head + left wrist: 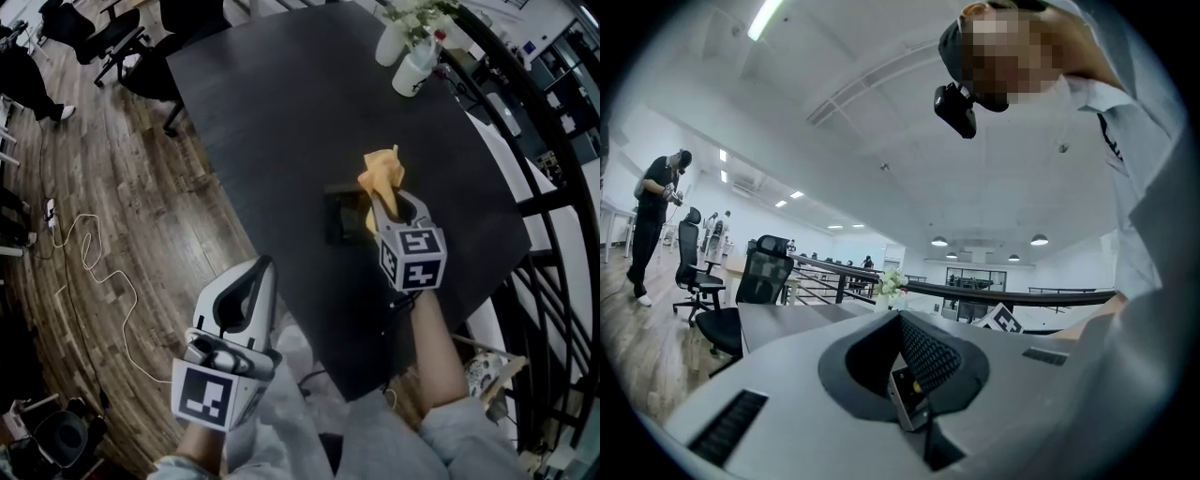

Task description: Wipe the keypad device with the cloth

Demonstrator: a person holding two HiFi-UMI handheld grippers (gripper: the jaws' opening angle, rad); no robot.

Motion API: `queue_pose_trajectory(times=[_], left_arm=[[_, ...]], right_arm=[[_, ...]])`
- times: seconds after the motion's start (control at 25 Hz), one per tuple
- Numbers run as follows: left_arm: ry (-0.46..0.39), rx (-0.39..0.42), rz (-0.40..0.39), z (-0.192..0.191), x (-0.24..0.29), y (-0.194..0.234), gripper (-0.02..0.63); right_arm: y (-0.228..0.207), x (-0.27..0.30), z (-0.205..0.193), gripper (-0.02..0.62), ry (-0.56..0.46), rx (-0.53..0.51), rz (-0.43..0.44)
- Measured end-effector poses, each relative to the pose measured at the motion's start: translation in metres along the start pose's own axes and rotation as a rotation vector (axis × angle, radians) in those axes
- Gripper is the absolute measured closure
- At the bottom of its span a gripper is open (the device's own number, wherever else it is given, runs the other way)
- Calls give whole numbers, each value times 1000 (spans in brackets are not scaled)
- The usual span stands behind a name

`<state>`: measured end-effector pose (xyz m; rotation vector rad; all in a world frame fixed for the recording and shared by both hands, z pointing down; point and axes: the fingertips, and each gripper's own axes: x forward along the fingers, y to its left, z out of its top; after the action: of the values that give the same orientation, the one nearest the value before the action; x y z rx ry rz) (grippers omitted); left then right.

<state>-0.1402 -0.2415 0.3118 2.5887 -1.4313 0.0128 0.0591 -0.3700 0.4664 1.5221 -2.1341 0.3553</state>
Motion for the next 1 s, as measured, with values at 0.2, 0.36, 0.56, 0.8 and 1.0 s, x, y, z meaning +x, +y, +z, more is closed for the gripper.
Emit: queue_pose_trajectory(times=[0.2, 0.36, 0.56, 0.8, 1.0], left_arm=[[0, 5, -8, -1, 4, -3, 592], [5, 13, -1, -2, 1, -9, 592], [7, 23, 14, 0, -4, -15, 592], [0, 31, 21, 2, -11, -26, 592], [4, 37, 24, 2, -18, -39, 592]], right_arm=[[-17, -4, -17, 494, 13, 30, -40], [-25, -11, -33, 494, 19, 46, -54], [-24, -18, -56, 494, 44, 68, -53], [-17, -25, -89, 494, 92, 105, -33], [-3, -34, -118, 494, 140, 116, -2]])
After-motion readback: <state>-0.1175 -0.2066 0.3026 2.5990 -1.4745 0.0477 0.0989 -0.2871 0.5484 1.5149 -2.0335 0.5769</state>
